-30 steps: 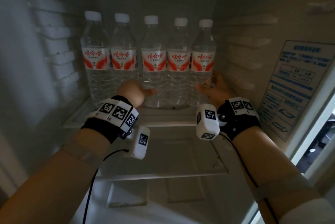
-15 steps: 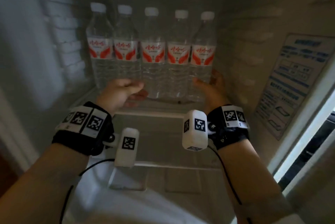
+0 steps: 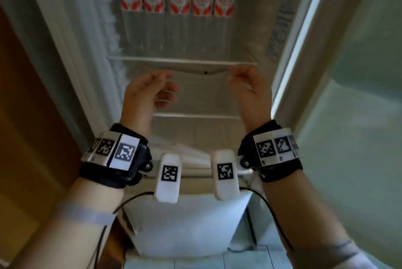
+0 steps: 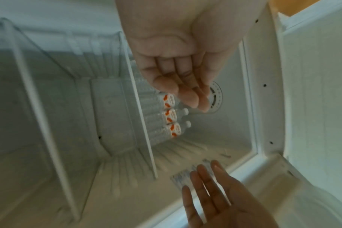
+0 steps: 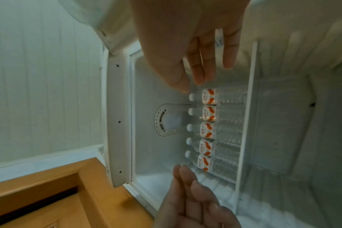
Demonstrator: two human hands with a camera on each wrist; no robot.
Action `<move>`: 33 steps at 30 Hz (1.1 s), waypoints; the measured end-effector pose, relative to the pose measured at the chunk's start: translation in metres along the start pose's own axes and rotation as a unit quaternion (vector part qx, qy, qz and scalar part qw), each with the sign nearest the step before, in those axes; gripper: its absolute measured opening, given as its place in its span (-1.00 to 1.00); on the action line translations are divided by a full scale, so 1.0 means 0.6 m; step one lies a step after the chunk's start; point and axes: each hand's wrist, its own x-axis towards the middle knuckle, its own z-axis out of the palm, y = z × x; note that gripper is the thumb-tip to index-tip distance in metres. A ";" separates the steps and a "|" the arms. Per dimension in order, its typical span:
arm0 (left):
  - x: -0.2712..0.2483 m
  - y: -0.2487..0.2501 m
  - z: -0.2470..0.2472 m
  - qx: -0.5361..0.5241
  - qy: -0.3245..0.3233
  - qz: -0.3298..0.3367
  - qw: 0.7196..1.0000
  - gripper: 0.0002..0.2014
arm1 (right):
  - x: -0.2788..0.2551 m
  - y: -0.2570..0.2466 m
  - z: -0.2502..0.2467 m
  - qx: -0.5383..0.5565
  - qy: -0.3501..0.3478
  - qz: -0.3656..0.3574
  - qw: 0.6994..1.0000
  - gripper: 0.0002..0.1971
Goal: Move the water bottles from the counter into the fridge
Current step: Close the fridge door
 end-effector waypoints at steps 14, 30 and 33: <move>-0.324 0.060 0.361 -0.002 -0.203 0.064 0.977 -0.85 | -0.217 -0.158 -0.437 -0.177 0.114 -0.112 0.971 -0.84; -0.485 0.044 0.740 0.430 -0.176 0.209 0.861 -0.71 | -0.245 -0.142 -0.835 -0.216 0.153 0.019 0.964 -0.30; -0.495 0.060 0.713 0.393 -0.178 0.181 0.884 -0.74 | -0.257 -0.147 -0.819 -0.153 0.177 0.009 0.972 -0.29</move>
